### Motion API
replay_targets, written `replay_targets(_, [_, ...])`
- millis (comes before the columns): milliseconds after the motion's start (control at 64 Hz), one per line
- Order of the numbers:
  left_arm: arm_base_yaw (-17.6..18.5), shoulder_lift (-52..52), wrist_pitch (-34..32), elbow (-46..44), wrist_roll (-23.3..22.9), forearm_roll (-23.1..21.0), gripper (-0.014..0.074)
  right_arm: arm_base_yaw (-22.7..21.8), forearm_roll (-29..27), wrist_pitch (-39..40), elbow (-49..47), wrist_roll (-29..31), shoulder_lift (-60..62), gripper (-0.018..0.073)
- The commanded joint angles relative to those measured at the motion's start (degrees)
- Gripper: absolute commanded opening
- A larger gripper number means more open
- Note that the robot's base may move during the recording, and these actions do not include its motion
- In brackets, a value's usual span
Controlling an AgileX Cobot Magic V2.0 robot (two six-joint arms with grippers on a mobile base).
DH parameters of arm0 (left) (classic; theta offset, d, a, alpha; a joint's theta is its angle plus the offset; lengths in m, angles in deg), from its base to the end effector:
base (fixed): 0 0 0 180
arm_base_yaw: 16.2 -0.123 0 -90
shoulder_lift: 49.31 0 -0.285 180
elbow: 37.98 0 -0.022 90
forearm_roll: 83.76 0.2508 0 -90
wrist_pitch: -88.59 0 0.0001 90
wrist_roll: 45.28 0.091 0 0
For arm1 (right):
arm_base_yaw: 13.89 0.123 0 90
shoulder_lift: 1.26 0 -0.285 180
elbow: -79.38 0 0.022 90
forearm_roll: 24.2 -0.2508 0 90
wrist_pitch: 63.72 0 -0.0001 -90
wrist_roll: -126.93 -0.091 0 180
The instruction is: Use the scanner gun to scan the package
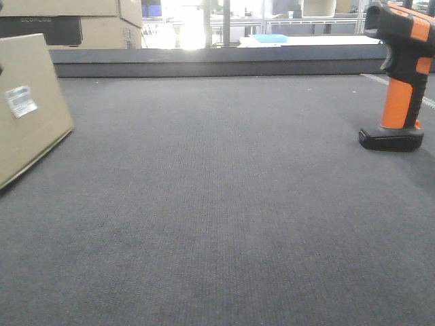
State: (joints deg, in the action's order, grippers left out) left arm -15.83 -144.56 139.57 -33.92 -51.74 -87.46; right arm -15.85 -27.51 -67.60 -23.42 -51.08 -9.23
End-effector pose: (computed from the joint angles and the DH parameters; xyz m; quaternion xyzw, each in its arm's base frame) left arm 0.3221 -0.0066 0.3090 -0.0645 0.9640 -0.0447 0.2540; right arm 0.0568 -0.0016 0.2070 0.0186 0.7009 -0.0027 0.7130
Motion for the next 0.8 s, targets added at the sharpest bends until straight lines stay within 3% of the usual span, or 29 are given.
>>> replay_targets(0, [1.2,2.9,0.9,-1.2,-4.1,-5.5,-0.0111,-0.1,-0.1,0.9,0.0,0.2,0.2,-0.0168])
replay_targets(63, [2.9,4.0,0.7,-1.2,-5.7,-7.3,-0.0111,-0.1,-0.1,0.9,0.0,0.2,0.2,-0.0168])
replay_targets(344, [13.9,4.2,-4.3,-1.2,-13.8,-7.6,-0.0111,-0.1,-0.1,0.9,0.0,0.2,0.2,-0.0168])
replay_targets(516, [19.4,4.2,-11.8,1.2,-17.0,-7.7,-0.0111,-0.1,-0.1,0.9,0.0,0.2,0.2,-0.0168])
replay_targets(641, [21.4,4.2,-14.1,4.0,-19.6,-8.0,-0.0111,-0.1,-0.1,0.9,0.0,0.2,0.2,-0.0168])
replay_targets(782, [21.8,4.2,-16.2,6.4,-19.6,-10.4,-0.0111,-0.1,-0.1,1.5,0.0,0.2,0.2,-0.0168])
